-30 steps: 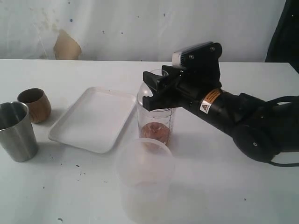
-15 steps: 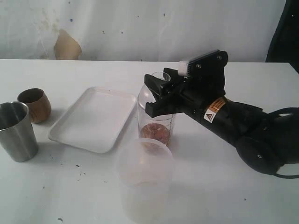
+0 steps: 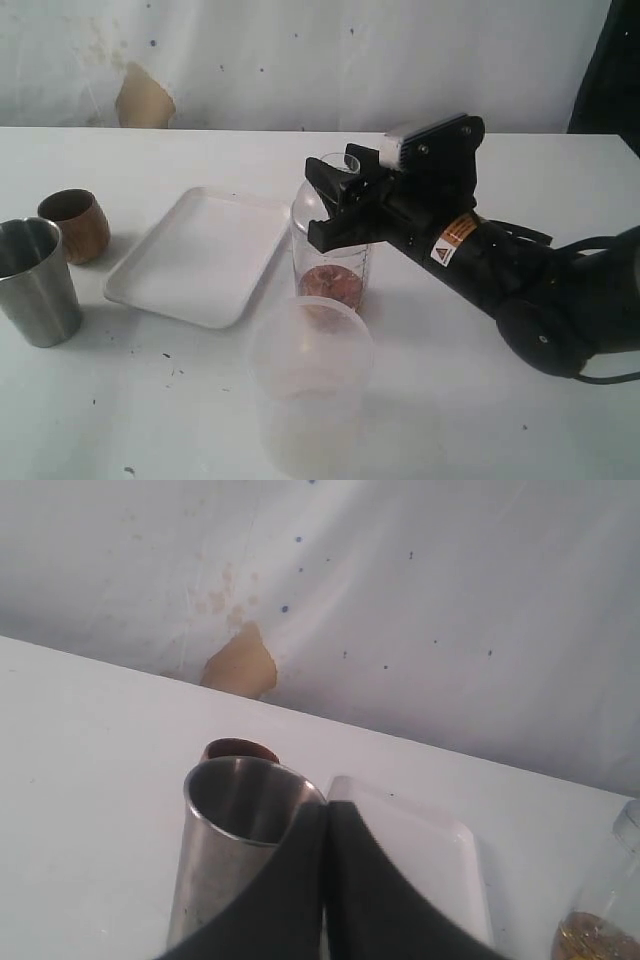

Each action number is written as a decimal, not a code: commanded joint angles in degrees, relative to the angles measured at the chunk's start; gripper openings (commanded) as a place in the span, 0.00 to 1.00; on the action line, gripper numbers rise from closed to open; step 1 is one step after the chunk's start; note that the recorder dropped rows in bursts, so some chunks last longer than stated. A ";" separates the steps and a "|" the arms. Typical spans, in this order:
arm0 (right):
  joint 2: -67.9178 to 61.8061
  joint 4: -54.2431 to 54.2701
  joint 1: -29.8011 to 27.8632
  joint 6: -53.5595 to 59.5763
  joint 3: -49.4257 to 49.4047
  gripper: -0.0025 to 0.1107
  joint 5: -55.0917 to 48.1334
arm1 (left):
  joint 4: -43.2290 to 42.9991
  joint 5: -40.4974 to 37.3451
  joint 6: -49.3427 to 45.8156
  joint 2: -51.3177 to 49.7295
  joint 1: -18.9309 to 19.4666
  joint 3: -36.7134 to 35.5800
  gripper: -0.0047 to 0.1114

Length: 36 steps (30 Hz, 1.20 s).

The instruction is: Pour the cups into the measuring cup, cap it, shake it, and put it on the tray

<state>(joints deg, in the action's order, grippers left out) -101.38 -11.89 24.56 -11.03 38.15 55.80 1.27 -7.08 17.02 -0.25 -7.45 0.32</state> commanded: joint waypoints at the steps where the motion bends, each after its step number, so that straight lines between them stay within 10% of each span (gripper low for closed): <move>1: -2.68 -1.96 0.08 -1.12 -2.18 0.02 -11.31 | 0.41 1.02 0.54 0.25 0.00 -0.32 0.04; 8: -2.68 -2.09 0.08 -2.24 -2.18 0.05 -9.47 | 0.41 1.02 0.54 0.25 0.00 -0.32 0.04; 22: -2.68 -4.22 0.08 -2.78 -2.18 0.55 -9.12 | 0.41 1.02 0.54 0.25 0.00 -0.32 0.04; 36: 0.97 -5.09 0.08 -2.67 -2.18 0.78 -10.52 | 0.41 1.02 0.54 0.25 0.00 -0.32 0.04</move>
<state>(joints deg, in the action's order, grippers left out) -101.52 -14.65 24.56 -13.59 36.95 51.60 1.27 -6.84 17.37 -0.25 -7.45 0.32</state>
